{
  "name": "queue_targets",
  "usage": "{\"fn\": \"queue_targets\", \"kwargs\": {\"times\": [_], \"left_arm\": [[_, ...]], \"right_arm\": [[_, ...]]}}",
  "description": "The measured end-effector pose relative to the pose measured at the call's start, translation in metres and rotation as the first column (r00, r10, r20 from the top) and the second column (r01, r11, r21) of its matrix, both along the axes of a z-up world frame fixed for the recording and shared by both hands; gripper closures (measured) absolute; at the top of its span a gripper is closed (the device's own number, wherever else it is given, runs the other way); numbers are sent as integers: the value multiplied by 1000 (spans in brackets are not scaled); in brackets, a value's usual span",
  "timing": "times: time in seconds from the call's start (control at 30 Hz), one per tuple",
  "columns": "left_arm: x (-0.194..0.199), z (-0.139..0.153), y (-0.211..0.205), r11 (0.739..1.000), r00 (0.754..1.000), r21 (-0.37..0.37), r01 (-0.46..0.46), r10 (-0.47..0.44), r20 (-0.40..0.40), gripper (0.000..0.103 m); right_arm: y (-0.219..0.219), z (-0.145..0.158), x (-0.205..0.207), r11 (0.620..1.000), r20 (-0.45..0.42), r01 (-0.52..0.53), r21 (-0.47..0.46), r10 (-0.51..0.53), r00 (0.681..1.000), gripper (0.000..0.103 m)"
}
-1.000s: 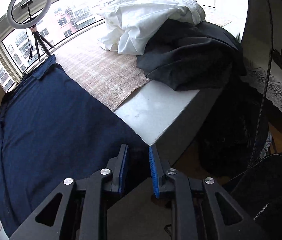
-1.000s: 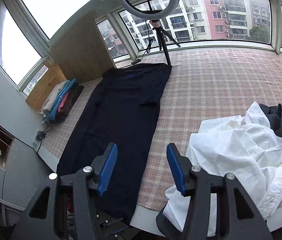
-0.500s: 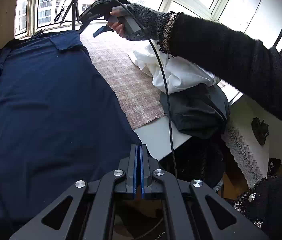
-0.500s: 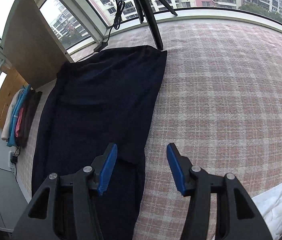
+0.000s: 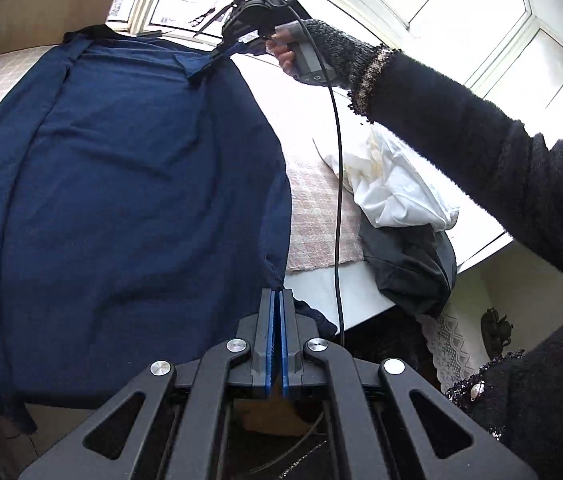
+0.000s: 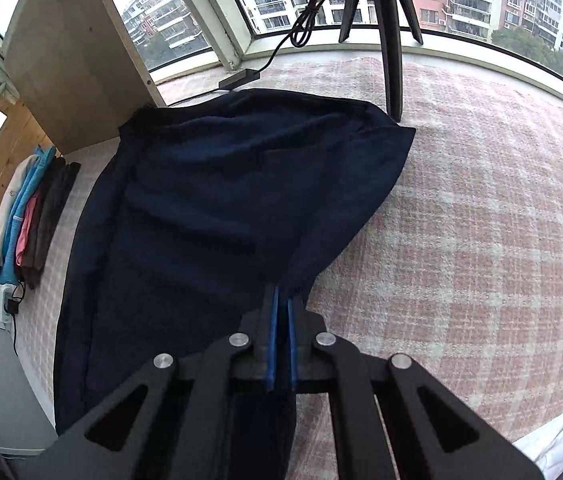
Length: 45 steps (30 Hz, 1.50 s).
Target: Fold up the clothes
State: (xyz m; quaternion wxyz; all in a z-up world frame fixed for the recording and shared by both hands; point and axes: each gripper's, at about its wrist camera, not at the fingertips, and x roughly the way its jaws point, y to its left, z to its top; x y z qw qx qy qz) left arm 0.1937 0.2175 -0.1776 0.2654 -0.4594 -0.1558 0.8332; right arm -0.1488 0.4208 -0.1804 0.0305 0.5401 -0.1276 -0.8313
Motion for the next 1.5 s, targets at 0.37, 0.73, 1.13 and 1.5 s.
{"fn": "queue_targets", "kwargs": {"times": [0.37, 0.73, 1.13, 1.5], "left_arm": [[15, -42, -82, 967, 965, 58, -248, 241, 106, 101], [28, -46, -114, 952, 944, 33, -306, 299, 138, 102], [8, -9, -76, 994, 995, -51, -91, 93, 31, 71], [6, -40, -51, 927, 988, -345, 149, -153, 16, 96]], "right_arm": [[-157, -36, -70, 950, 92, -189, 248, 171, 981, 99], [-184, -34, -57, 934, 119, -278, 224, 256, 959, 73], [-134, -17, 235, 956, 53, -294, -8, 294, 954, 69], [-158, -50, 365, 943, 23, -291, -164, 299, 954, 68]]}}
